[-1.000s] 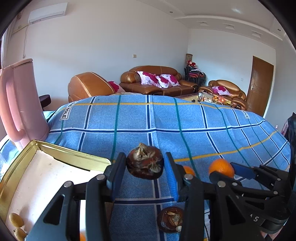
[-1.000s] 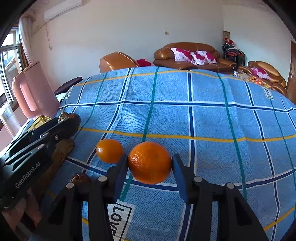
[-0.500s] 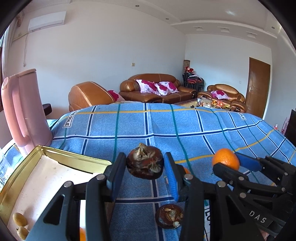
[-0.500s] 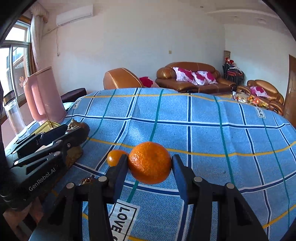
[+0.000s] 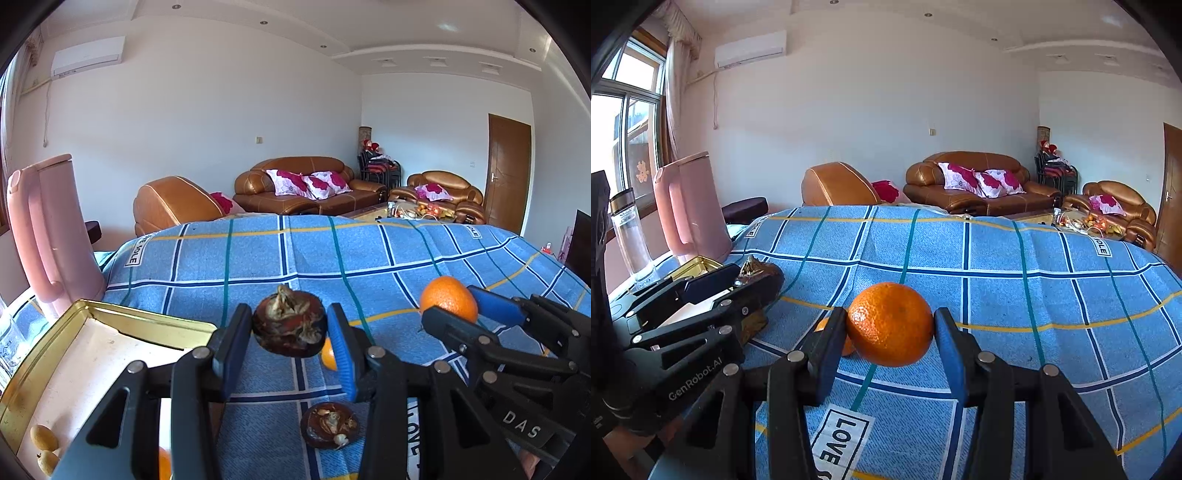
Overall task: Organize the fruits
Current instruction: 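Lift the dark brown fruit and the orange and carry both toward the gold tray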
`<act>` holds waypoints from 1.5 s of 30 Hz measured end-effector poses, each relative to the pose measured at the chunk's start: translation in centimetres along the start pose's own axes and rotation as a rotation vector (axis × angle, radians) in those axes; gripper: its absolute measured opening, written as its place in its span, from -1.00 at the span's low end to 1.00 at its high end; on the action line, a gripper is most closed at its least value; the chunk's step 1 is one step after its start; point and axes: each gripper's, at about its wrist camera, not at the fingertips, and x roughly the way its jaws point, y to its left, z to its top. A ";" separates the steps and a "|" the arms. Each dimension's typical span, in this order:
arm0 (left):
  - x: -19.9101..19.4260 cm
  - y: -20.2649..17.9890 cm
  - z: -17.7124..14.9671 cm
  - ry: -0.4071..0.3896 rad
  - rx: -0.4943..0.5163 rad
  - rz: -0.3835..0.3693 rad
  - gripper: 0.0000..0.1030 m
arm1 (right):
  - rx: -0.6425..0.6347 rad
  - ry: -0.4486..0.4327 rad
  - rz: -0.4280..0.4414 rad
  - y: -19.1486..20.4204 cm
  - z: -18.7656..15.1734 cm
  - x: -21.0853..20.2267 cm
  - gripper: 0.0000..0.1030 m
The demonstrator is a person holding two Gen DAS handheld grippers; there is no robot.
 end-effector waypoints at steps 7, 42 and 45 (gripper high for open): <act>-0.8 -0.3 -0.2 -0.026 0.010 -0.006 -0.15 | -0.009 -0.034 0.004 0.1 -0.2 -0.8 -0.02; -3.9 -1.0 -0.9 -0.123 0.057 -0.011 -0.15 | -0.042 -0.151 0.004 0.5 -1.0 -4.0 -0.02; -4.0 -1.1 -0.9 -0.125 0.062 -0.011 -0.15 | -0.042 -0.156 0.003 0.5 -1.1 -4.1 -0.02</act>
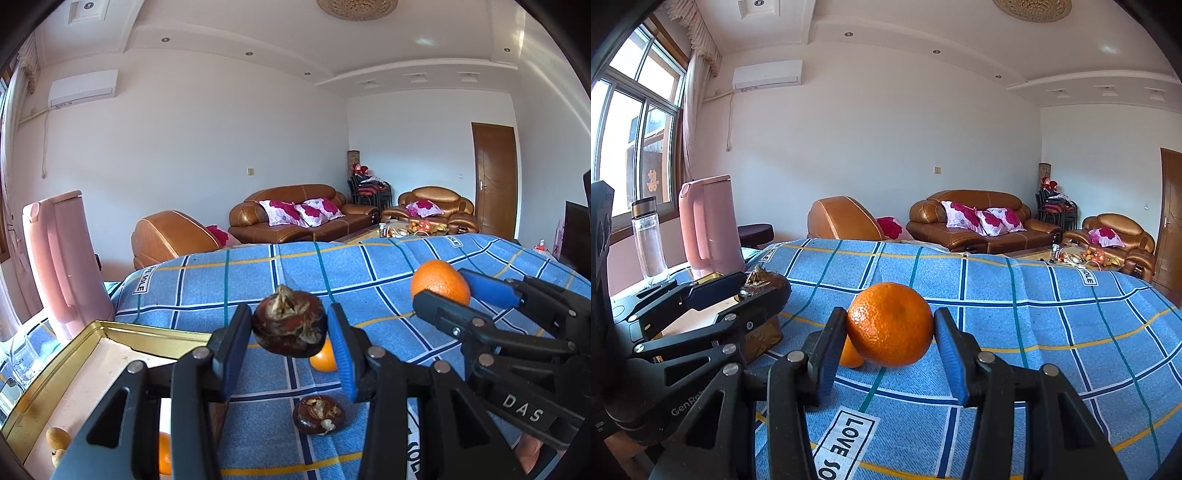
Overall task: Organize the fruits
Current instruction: 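Lift the dark brown fruit and the orange and carry both toward the gold tray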
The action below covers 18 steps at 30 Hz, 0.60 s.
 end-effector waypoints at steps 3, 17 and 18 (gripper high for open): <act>-0.2 -0.1 -0.1 -0.002 0.004 0.000 -0.15 | -0.003 -0.007 -0.002 0.1 0.0 -0.2 -0.02; -0.8 -0.1 -0.2 -0.010 0.003 -0.007 -0.15 | -0.011 -0.028 -0.002 0.2 -0.2 -1.0 -0.02; -0.9 -0.1 -0.2 -0.009 0.001 -0.008 -0.15 | -0.011 -0.028 -0.001 0.2 -0.2 -1.0 -0.02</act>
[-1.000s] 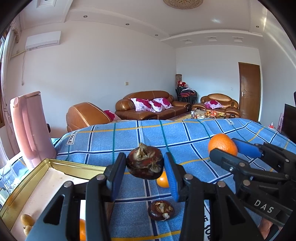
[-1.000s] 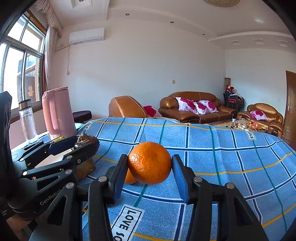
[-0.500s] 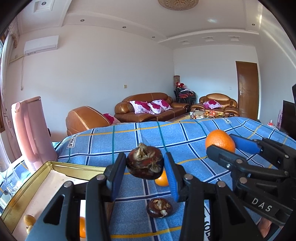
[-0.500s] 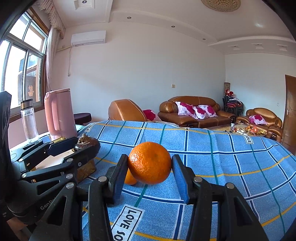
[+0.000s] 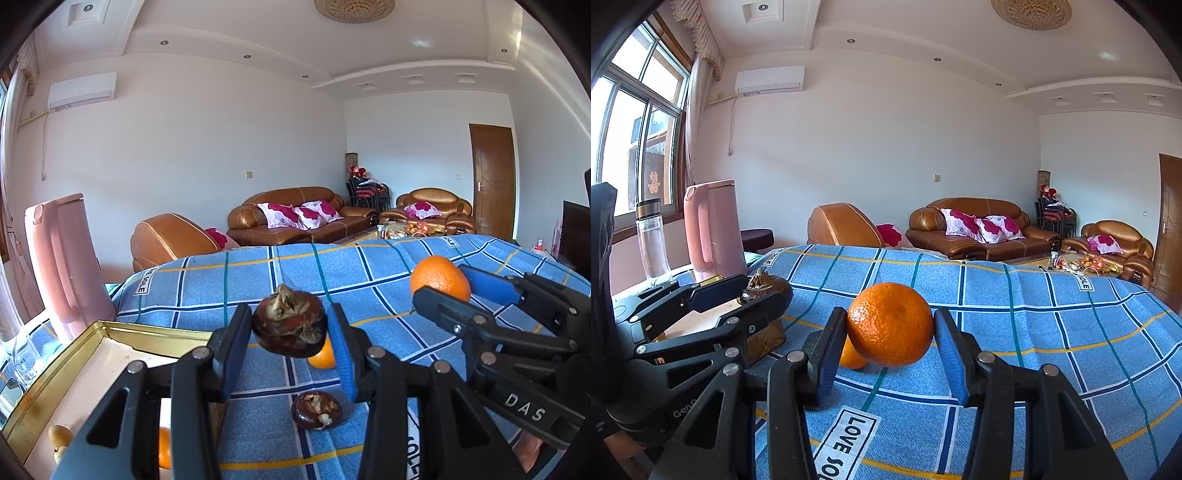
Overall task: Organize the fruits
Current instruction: 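Lift the dark brown fruit and the orange and carry both toward the gold tray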
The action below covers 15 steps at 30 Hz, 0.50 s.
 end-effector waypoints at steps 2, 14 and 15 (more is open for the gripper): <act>0.0 0.1 0.0 0.004 -0.001 -0.002 -0.15 | -0.002 -0.002 0.000 0.0 0.0 -0.1 -0.02; -0.8 0.1 -0.3 0.017 0.000 -0.036 -0.15 | -0.006 -0.003 0.011 0.4 -0.2 -0.7 -0.02; -0.9 0.2 -0.3 0.018 -0.003 -0.037 -0.15 | -0.007 -0.004 0.012 0.5 -0.1 -0.8 -0.02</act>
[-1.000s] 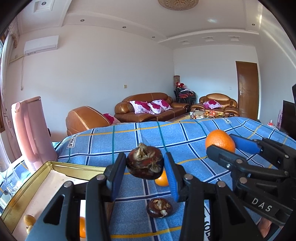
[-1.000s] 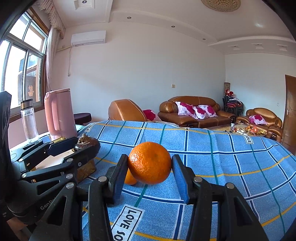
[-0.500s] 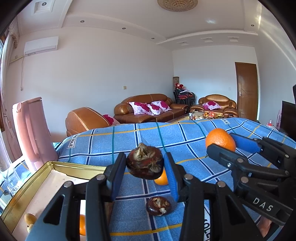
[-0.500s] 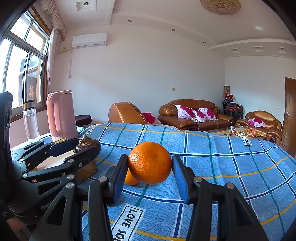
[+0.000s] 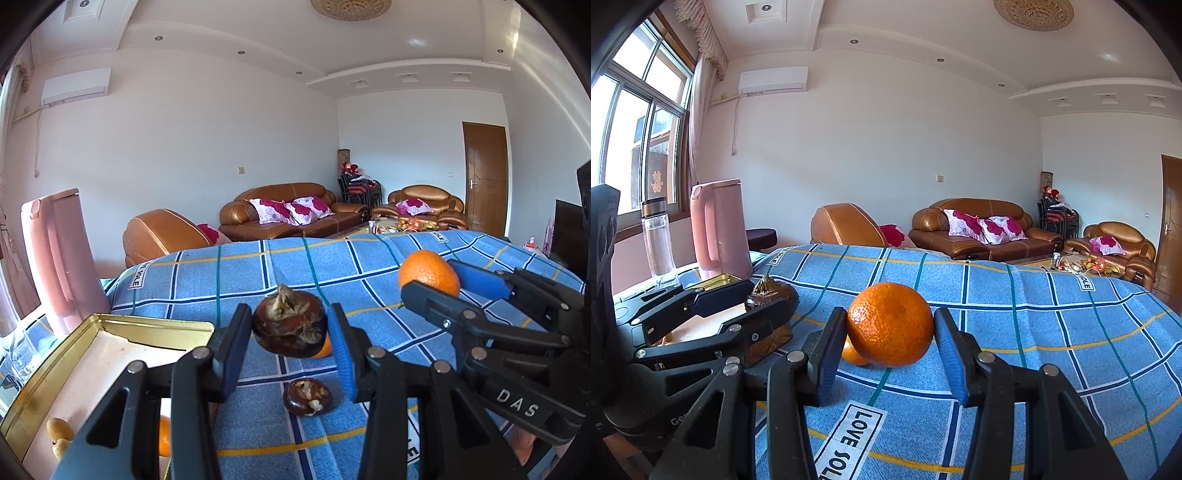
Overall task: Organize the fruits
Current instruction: 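Lift the dark brown fruit and the orange and carry both toward the gold tray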
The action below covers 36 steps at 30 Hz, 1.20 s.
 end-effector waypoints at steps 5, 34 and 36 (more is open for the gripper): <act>-0.5 0.1 -0.2 -0.001 -0.001 -0.006 -0.15 | -0.009 -0.001 0.008 0.4 0.0 -0.3 -0.02; -4.6 2.2 -1.6 -0.024 -0.057 -0.015 -0.15 | -0.058 -0.016 0.072 3.6 -0.9 -3.4 -0.02; -4.8 2.4 -1.7 -0.024 -0.059 -0.015 -0.15 | -0.061 -0.016 0.078 3.9 -1.0 -3.5 -0.02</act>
